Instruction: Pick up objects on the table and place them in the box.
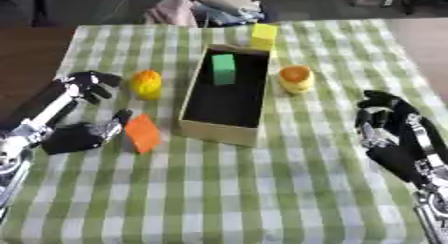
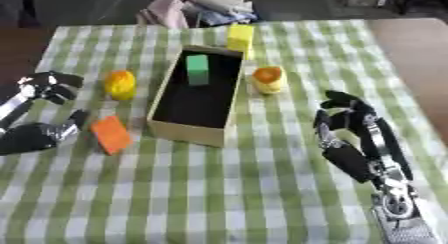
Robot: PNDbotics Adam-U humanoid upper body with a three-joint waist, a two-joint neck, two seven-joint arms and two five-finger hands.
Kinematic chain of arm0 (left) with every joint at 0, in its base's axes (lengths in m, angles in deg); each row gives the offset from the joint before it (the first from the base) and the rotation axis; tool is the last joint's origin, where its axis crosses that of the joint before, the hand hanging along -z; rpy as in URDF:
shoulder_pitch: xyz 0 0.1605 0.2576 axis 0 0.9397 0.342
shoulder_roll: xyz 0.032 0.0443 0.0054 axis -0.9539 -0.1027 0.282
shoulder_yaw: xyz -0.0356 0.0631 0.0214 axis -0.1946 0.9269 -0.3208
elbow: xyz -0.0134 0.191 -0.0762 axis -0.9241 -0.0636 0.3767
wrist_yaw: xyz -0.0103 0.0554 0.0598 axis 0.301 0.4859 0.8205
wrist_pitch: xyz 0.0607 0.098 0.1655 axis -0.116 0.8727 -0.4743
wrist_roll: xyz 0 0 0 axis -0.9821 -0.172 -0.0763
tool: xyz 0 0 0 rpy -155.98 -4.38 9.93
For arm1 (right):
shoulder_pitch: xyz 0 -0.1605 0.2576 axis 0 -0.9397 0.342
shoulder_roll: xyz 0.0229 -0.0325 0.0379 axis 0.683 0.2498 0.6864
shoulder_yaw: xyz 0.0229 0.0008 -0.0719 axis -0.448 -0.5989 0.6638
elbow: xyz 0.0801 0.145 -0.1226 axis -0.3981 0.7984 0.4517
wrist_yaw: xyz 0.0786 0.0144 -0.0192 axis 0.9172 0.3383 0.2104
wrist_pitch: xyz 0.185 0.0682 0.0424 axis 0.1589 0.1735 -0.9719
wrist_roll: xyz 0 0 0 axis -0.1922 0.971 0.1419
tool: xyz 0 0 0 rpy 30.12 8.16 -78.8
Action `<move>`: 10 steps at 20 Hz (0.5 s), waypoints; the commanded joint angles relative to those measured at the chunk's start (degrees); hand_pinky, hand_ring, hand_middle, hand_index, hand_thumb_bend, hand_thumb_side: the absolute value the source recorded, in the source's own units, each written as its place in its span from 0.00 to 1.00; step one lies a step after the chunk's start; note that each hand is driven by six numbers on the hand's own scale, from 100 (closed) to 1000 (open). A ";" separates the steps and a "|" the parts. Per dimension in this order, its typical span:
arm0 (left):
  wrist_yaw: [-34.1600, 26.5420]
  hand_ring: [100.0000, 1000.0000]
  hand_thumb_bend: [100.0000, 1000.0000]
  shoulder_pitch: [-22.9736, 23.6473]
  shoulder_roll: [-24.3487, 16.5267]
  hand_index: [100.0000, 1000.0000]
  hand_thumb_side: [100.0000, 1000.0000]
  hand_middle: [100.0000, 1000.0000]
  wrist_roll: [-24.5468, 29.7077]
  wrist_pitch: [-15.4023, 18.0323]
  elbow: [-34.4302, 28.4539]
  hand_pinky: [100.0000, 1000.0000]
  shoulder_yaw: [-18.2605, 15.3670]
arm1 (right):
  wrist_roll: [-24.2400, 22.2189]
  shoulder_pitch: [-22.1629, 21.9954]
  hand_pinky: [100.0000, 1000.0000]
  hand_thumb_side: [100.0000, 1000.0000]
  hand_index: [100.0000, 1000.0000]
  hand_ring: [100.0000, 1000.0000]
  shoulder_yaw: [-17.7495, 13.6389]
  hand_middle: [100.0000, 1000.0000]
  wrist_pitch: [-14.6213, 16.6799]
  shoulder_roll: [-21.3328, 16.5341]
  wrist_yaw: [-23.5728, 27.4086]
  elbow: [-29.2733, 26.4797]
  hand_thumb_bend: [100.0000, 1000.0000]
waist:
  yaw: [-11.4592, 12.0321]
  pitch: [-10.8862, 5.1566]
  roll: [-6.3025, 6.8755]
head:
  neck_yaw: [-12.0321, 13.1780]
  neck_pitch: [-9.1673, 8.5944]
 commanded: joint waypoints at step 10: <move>5.17 0.73 0.39 -3.65 -7.94 0.87 0.49 0.77 8.59 -5.74 -0.61 0.72 5.76 | -0.44 0.34 0.55 0.35 0.81 0.51 0.17 0.64 0.23 -1.40 0.01 -0.81 0.00 | -0.60 -1.57 0.80 | -0.20 0.27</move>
